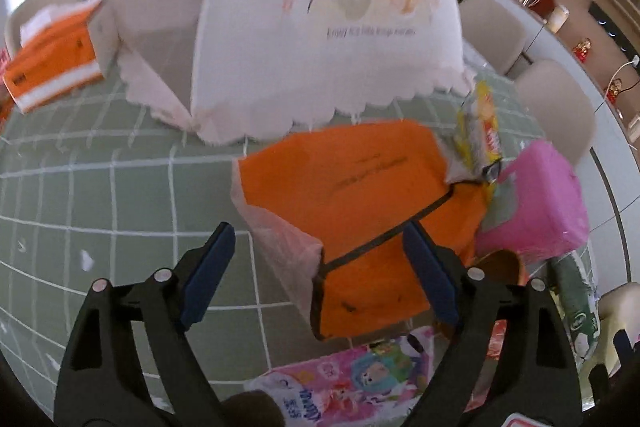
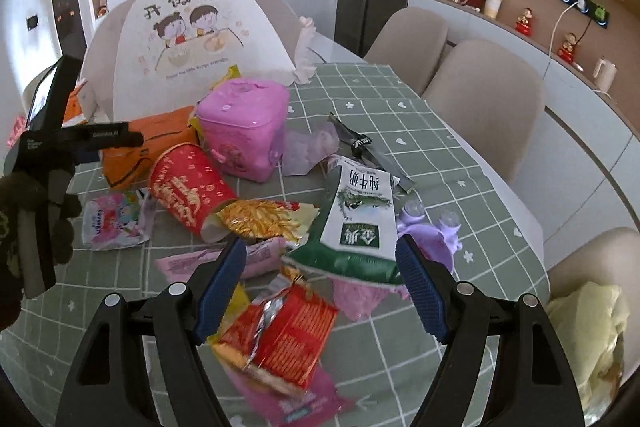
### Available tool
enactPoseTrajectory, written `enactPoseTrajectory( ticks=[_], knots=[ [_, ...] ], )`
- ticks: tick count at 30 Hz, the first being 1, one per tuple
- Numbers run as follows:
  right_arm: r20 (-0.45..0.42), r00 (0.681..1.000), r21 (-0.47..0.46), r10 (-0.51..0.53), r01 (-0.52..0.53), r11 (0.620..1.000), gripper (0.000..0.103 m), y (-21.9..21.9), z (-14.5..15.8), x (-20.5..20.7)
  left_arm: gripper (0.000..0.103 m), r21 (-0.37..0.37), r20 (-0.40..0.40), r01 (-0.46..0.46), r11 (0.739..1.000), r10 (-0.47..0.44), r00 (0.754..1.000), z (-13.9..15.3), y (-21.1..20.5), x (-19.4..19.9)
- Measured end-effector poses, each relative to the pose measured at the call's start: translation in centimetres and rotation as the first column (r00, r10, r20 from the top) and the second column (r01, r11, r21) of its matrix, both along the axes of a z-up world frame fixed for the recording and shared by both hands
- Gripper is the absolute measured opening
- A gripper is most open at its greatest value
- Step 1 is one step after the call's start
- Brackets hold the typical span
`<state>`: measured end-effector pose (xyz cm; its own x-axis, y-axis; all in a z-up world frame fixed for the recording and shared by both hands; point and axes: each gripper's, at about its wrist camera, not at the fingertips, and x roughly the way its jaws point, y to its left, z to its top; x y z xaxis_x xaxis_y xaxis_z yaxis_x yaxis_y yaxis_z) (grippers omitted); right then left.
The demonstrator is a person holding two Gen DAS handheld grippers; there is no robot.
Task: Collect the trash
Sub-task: 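Close the left tool on the orange bag while the right tool reaches the milk carton, then close the right tool on the white milk carton and lift it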
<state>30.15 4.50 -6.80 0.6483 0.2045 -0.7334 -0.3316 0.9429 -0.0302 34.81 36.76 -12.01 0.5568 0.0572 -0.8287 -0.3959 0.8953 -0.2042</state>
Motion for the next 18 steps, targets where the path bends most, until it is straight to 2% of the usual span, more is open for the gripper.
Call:
enactPoseTrajectory(
  ticks=[6, 12, 15, 16, 18],
  knots=[
    [-0.022, 0.999, 0.042, 0.038, -0.037, 0.998, 0.074, -1.6, -0.9, 1.8, 0.064, -0.064, -0.034, -0.045, 0.997, 0.043, 0.998, -0.7, 0.1, -0.1],
    [-0.02, 0.994, 0.105, 0.11, -0.107, 0.989, 0.074, -2.6, -0.8, 3.7, 0.052, -0.077, -0.103, -0.086, 0.993, 0.078, 0.992, -0.6, -1.0, 0.5],
    [0.003, 0.989, 0.093, 0.148, -0.147, 0.985, 0.074, -2.8, -0.6, 4.1, 0.044, -0.086, -0.122, -0.114, 0.99, 0.103, 0.987, -0.3, -1.5, 0.6],
    [0.006, 0.988, 0.092, 0.155, -0.155, 0.984, 0.074, -2.9, -0.5, 4.3, 0.038, -0.1, -0.124, -0.118, 0.988, 0.105, 0.987, -0.1, -1.8, 0.6],
    [0.006, 0.985, 0.099, 0.17, -0.17, 0.98, 0.074, -3.3, -0.2, 4.8, 0.035, -0.111, -0.126, -0.128, 0.986, 0.113, 0.985, 0.5, -2.4, 0.2]
  ],
)
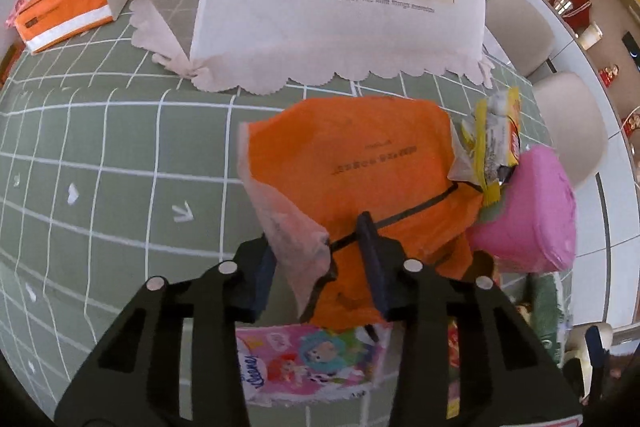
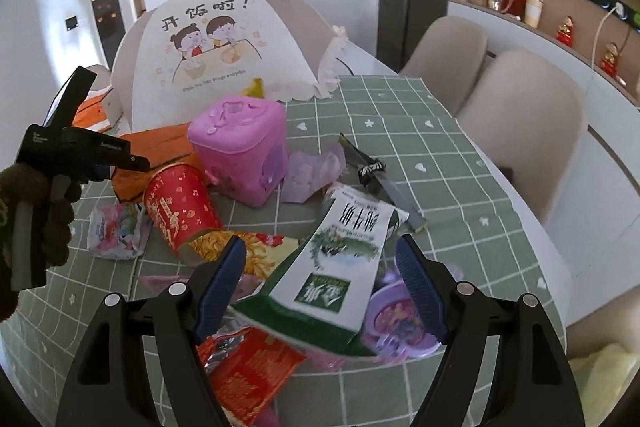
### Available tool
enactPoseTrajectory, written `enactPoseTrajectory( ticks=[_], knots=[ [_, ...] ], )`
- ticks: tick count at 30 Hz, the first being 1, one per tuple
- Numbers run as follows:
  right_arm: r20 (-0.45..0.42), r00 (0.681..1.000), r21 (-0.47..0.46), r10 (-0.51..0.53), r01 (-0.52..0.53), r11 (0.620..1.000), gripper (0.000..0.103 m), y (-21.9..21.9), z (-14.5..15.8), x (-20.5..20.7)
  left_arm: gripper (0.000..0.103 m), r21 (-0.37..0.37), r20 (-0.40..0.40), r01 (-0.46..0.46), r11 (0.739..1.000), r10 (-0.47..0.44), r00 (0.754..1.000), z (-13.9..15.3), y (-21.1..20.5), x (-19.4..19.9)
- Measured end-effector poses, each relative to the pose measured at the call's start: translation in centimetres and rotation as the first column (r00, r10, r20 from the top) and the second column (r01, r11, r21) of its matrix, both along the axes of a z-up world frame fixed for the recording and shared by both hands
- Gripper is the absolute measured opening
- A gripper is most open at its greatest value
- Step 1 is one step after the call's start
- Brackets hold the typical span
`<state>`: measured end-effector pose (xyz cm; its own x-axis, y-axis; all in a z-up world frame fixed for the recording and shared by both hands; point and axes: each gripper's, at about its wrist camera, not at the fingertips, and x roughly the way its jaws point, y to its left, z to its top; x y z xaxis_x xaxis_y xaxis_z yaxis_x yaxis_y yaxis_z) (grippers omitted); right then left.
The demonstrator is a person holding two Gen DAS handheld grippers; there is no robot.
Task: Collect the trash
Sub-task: 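Close the right tool on the white milk carton and lift it, then carry the orange bag and milk carton to the yellow-lined bin and release both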
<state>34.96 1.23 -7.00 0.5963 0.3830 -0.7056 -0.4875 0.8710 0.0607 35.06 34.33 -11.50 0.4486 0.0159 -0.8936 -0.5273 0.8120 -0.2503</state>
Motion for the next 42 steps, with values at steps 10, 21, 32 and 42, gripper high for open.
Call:
enactPoseTrajectory(
  ticks=[10, 21, 32, 42],
  knots=[
    [-0.062, 0.998, 0.04, 0.004, -0.001, 0.999, 0.074, -1.5, 1.8, 5.7, 0.019, 0.09, 0.038, 0.022, 0.996, -0.026, 0.999, 4.0, -2.1, -6.1],
    [-0.299, 0.95, -0.076, -0.091, 0.072, 0.995, 0.074, 1.4, -4.2, 9.5, 0.019, 0.089, 0.095, 0.005, 0.996, -0.013, 0.995, 4.0, -1.8, -10.5],
    [-0.303, 0.952, -0.006, -0.035, 0.035, 0.999, 0.05, 2.5, -2.4, 8.1, 0.019, 0.126, 0.147, -0.013, 0.992, -0.006, 0.989, 6.4, 0.1, -13.2],
    [-0.169, 0.985, 0.062, 0.019, -0.009, 0.998, 0.049, 4.4, 4.9, 2.6, 0.019, 0.162, 0.22, 0.027, 0.986, -0.063, 0.973, 9.6, 1.3, -14.6]
  ],
)
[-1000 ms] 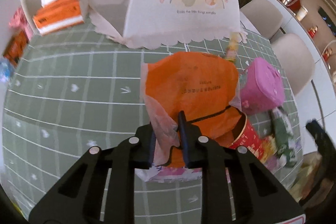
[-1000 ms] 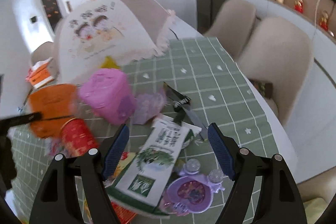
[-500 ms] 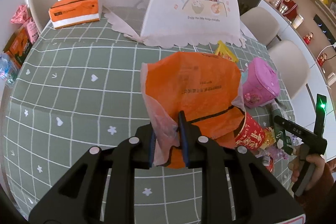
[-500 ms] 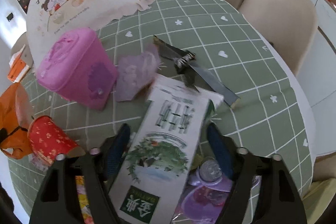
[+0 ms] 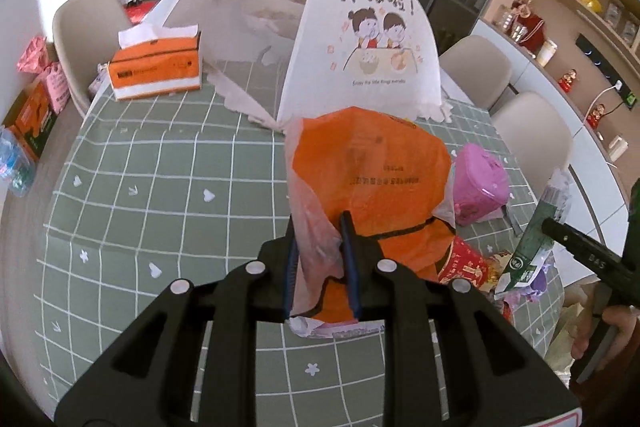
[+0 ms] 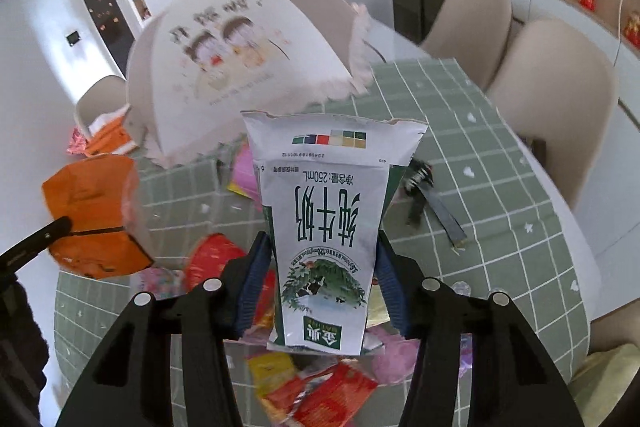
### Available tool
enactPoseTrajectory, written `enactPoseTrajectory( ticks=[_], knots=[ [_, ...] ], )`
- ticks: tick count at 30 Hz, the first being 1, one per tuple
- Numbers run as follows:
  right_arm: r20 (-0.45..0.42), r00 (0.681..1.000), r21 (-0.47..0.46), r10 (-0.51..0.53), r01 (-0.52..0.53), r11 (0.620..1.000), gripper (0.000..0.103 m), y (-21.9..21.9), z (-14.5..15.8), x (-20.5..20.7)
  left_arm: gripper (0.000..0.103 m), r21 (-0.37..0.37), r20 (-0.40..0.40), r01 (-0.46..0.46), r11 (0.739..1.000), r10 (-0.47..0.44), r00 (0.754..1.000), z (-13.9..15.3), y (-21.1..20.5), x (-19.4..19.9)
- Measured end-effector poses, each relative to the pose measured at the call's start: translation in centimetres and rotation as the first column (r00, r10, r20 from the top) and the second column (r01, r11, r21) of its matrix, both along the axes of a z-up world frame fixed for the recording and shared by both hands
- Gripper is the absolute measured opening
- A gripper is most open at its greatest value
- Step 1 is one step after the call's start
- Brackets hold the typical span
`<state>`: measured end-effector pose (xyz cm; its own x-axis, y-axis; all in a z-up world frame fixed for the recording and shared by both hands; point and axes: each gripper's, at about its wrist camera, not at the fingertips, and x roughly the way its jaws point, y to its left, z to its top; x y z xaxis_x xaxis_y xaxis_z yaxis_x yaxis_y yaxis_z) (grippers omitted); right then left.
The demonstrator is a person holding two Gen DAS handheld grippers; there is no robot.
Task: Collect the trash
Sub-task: 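Carry the orange bag and milk carton to the yellow-lined bin and release both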
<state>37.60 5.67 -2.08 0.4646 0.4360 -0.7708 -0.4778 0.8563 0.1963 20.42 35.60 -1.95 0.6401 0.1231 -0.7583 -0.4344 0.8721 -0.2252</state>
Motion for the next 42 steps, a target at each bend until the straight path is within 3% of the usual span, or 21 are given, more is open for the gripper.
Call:
enactPoseTrajectory(
  ticks=[10, 17, 23, 27, 33, 36, 39, 42],
  knots=[
    [0.098, 0.993, -0.04, -0.073, 0.077, 0.996, 0.049, 0.1, 4.1, -4.1, 0.019, 0.017, 0.061, 0.104, 0.994, -0.105, 0.993, 0.6, 0.0, 1.1],
    [0.175, 0.977, -0.032, -0.12, 0.127, 0.991, 0.049, -4.6, 6.4, -6.6, 0.019, 0.039, 0.105, 0.179, 0.983, -0.182, 0.978, 3.0, -4.0, 2.5],
    [0.228, 0.961, 0.012, -0.155, 0.156, 0.988, 0.049, -13.0, 7.2, -8.6, 0.019, 0.086, 0.115, 0.241, 0.967, -0.25, 0.961, 4.7, -12.8, 3.0],
    [0.248, 0.949, -0.001, -0.192, 0.199, 0.98, 0.049, -20.5, 7.2, -10.3, 0.019, 0.037, 0.103, 0.321, 0.946, -0.323, 0.941, 4.3, -20.3, 3.7],
    [0.273, 0.917, -0.016, -0.291, 0.307, 0.951, 0.049, -31.6, 7.0, -11.7, 0.019, 0.026, 0.066, 0.463, 0.886, -0.464, 0.883, 2.7, -32.7, 4.9],
    [0.289, 0.894, -0.013, -0.342, 0.361, 0.933, 0.049, -37.3, 7.1, -12.6, 0.019, 0.014, 0.055, 0.536, 0.844, -0.536, 0.843, 1.7, -39.3, 5.3],
    [0.294, 0.878, -0.005, -0.378, 0.396, 0.918, 0.049, -41.3, 7.2, -13.3, 0.019, 0.002, 0.041, 0.582, 0.813, -0.581, 0.813, 0.8, -44.1, 6.0],
    [0.3, 0.866, 0.011, -0.401, 0.418, 0.909, 0.049, -44.8, 7.4, -14.0, 0.019, -0.017, 0.022, 0.643, 0.766, -0.643, 0.766, -0.4, -49.7, 6.8]
  ],
)
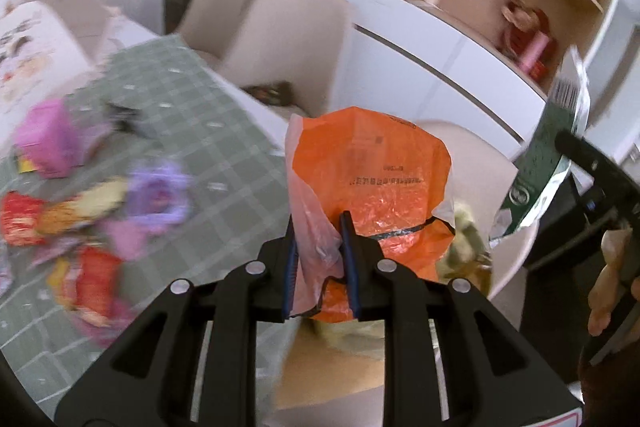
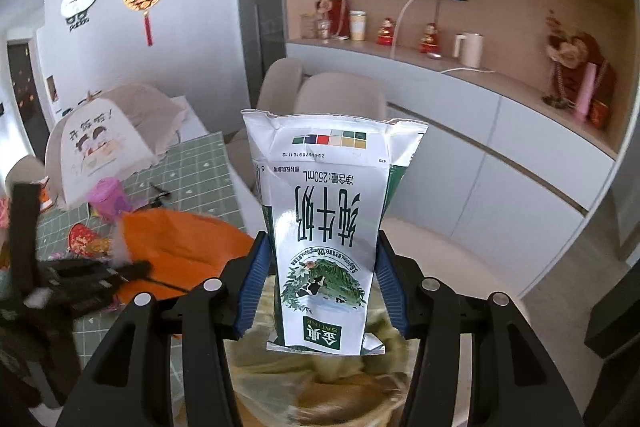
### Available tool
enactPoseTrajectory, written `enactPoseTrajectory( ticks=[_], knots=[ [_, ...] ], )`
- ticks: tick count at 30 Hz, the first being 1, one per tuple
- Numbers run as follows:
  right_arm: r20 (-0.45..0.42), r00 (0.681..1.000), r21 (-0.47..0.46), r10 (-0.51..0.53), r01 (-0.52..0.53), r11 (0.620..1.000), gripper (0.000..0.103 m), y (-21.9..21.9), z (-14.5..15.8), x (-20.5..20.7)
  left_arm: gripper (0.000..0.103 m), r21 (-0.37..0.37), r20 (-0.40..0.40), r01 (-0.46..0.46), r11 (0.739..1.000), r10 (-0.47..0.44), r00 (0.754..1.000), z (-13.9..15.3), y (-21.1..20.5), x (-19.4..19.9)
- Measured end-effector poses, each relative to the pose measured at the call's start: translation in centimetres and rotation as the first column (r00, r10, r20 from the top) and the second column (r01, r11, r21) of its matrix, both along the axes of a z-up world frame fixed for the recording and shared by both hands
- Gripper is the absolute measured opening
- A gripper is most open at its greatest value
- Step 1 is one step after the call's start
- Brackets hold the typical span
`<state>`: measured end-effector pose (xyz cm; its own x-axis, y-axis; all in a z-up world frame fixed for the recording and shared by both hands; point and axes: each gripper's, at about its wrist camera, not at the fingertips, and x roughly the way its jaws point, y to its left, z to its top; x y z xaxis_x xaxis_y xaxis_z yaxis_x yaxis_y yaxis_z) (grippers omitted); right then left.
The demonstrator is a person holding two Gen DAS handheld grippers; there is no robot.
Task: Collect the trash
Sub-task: 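Carry the orange bag and milk carton to the yellow-lined bin and release both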
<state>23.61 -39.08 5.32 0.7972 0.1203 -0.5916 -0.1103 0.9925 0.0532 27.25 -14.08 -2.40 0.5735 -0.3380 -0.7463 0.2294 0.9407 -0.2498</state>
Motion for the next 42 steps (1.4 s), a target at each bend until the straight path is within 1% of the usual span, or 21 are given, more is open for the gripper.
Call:
enactPoseTrajectory(
  ticks=[3, 4, 6, 7, 9, 10, 12, 14, 18, 20, 23, 25, 27, 31, 35, 38, 40, 42],
  knots=[
    [0.016, 1.0, 0.011, -0.007, 0.007, 1.0, 0.049, -2.7, 0.0, -0.7, 0.019, 0.013, -0.028, 0.051, 0.999, -0.05, 0.998, -1.4, -4.0, 0.6],
    [0.017, 1.0, 0.015, -0.008, 0.008, 1.0, 0.049, -3.1, -0.1, -0.8, 0.022, 0.009, -0.049, 0.072, 0.997, -0.072, 0.996, -2.2, -5.4, 0.8],
    [0.014, 1.0, 0.027, -0.01, 0.009, 1.0, 0.049, -4.2, -0.6, -0.9, 0.026, -0.026, -0.092, 0.116, 0.993, -0.118, 0.989, -3.5, -7.5, 0.9],
    [0.01, 1.0, 0.033, -0.012, 0.011, 0.999, 0.049, -3.9, -0.9, -0.6, 0.028, -0.035, -0.103, 0.124, 0.992, -0.127, 0.987, -3.9, -8.0, 1.1],
    [-0.001, 1.0, 0.05, -0.011, 0.011, 0.999, 0.049, -4.6, -1.5, -0.5, 0.036, -0.051, -0.123, 0.129, 0.99, -0.134, 0.983, -4.5, -8.7, 1.2],
    [-0.008, 1.0, 0.059, -0.01, 0.01, 0.998, 0.049, -4.9, -2.0, -0.4, 0.038, -0.06, -0.129, 0.124, 0.991, -0.13, 0.983, -4.6, -8.6, 1.1],
    [-0.019, 1.0, 0.081, -0.004, 0.005, 0.997, 0.049, -5.0, -2.8, 0.0, 0.046, -0.074, -0.123, 0.104, 0.992, -0.113, 0.986, -4.3, -8.1, 0.8],
    [-0.031, 0.999, 0.113, 0.011, -0.007, 0.994, 0.049, -4.9, -3.6, 0.5, 0.048, -0.088, -0.112, 0.084, 0.993, -0.094, 0.989, -3.7, -7.3, 0.3],
    [-0.032, 0.998, 0.15, 0.062, -0.057, 0.987, 0.049, -2.9, -4.8, 1.4, 0.049, -0.084, -0.092, 0.021, 0.996, -0.028, 0.995, -2.4, -4.6, -0.4],
    [-0.019, 0.995, 0.164, 0.1, -0.095, 0.982, 0.049, -1.5, -5.2, 1.8, 0.049, -0.069, -0.081, -0.026, 0.997, 0.021, 0.997, -1.6, -3.2, -0.9],
    [-0.008, 0.988, 0.155, 0.152, -0.149, 0.977, 0.049, 0.5, -6.0, 2.2, 0.049, -0.062, -0.074, -0.093, 0.994, 0.088, 0.993, -0.9, -0.7, -1.6],
    [-0.043, 0.985, 0.127, 0.168, -0.161, 0.979, 0.049, 1.6, -7.7, 2.6, 0.049, -0.067, -0.078, -0.128, 0.989, 0.123, 0.989, -0.5, 0.8, -2.0],
    [-0.11, 0.98, 0.088, 0.167, -0.158, 0.984, 0.049, 2.0, -10.6, 2.8, 0.049, -0.072, -0.078, -0.151, 0.986, 0.145, 0.986, -0.3, 1.8, -2.6],
    [-0.225, 0.965, 0.083, 0.133, -0.117, 0.99, 0.048, 1.1, -15.2, 2.8, 0.049, -0.067, -0.077, -0.186, 0.98, 0.181, 0.981, -0.1, 3.3, -3.9],
    [-0.283, 0.951, 0.042, 0.126, -0.119, 0.992, 0.048, 1.1, -17.7, 2.6, 0.049, -0.074, -0.086, -0.222, 0.972, 0.216, 0.973, -0.6, 4.7, -5.0],
    [-0.336, 0.934, 0.008, 0.122, -0.127, 0.992, 0.048, 1.4, -19.2, 2.8, 0.049, -0.068, -0.088, -0.244, 0.967, 0.238, 0.967, -1.0, 5.4, -5.4],
    [-0.366, 0.923, -0.004, 0.121, -0.131, 0.991, 0.048, 1.5, -19.6, 3.0, 0.049, -0.06, -0.083, -0.251, 0.966, 0.246, 0.966, -1.1, 5.9, -5.8],
    [-0.369, 0.922, 0.001, 0.119, -0.127, 0.992, 0.048, 1.4, -19.2, 3.0, 0.049, -0.059, -0.078, -0.257, 0.965, 0.252, 0.965, -1.2, 6.5, -6.1]
  ],
)
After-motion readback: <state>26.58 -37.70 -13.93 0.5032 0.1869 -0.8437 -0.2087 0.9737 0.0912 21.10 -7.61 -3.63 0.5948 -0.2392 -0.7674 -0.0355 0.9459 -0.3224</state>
